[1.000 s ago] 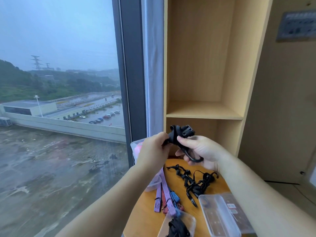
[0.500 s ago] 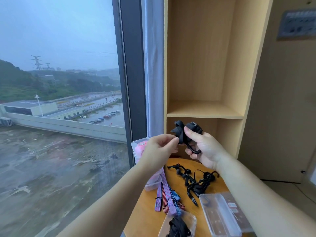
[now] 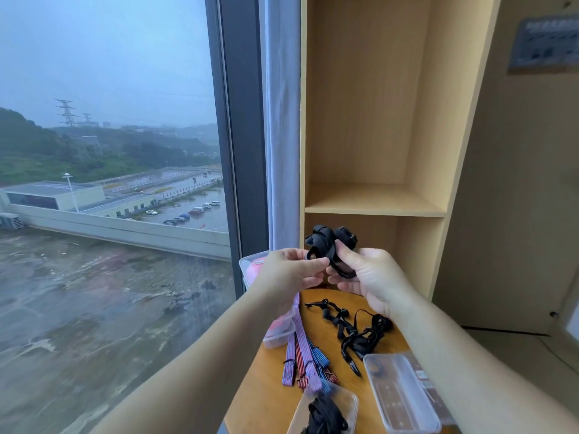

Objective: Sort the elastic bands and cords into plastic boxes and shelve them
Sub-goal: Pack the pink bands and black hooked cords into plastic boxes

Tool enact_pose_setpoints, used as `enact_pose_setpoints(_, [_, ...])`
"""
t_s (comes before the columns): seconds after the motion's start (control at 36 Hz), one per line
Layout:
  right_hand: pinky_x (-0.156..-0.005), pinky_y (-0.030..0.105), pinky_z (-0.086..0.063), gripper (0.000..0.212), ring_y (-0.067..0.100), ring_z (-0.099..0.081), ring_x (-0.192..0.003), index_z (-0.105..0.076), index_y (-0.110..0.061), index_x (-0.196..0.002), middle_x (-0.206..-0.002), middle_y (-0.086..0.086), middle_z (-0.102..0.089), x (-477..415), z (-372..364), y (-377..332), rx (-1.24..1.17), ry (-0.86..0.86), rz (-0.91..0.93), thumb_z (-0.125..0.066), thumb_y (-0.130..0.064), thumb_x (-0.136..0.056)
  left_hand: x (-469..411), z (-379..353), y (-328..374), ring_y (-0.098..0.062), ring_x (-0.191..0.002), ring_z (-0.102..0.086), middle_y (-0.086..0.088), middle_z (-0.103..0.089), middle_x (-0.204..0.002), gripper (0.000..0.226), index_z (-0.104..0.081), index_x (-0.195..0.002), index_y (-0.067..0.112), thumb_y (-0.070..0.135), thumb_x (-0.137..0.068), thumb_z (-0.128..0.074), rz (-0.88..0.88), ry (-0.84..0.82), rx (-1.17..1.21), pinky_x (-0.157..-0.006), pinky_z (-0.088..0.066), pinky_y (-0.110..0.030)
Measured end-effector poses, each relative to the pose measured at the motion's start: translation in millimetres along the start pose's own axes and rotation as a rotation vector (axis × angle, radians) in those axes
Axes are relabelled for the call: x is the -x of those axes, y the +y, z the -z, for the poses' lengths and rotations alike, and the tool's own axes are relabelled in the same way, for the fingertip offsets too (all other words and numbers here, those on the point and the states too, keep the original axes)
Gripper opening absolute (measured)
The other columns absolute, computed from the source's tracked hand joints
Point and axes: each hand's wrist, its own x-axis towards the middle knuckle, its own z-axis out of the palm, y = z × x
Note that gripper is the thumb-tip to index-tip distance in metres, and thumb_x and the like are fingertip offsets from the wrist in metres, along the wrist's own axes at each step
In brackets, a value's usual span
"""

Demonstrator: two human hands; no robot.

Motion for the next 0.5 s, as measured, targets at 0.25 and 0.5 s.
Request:
enact_pose_setpoints(0.25, [-0.06, 0.029, -0.03, 0.054, 0.016, -0.033, -0.058, -0.044, -0.01, -0.058, -0.064, 0.005, -0.033, 1, -8, 4, 0.284, 0.218, 0.147, -0.071, -0.051, -0.082, 0, -3, -12, -0.011, -0.054, -0.066, 0.004, -0.063, -0.057, 0.025, -0.056, -0.071, 0.015, 0.004, -0.08, -0.076, -0.224, 0.16, -0.333, -0.056, -0.054, -0.021])
enact_pose_setpoints(0.5, [-0.038, 0.018, -0.028, 0.039, 0.006, -0.034, -0.037, -0.061, -0.02, -0.049, -0.047, -0.005, -0.055, 1, -14, 12, 0.128, 0.235, 0.186, -0.076, -0.03, -0.083, -4, 0, -15, 0.003, -0.049, -0.048, 0.025, -0.053, -0.051, 0.039, -0.052, -0.055, 0.03, 0.01, -0.077, -0.078, -0.473, 0.311, -0.672, -0.046, -0.036, -0.012])
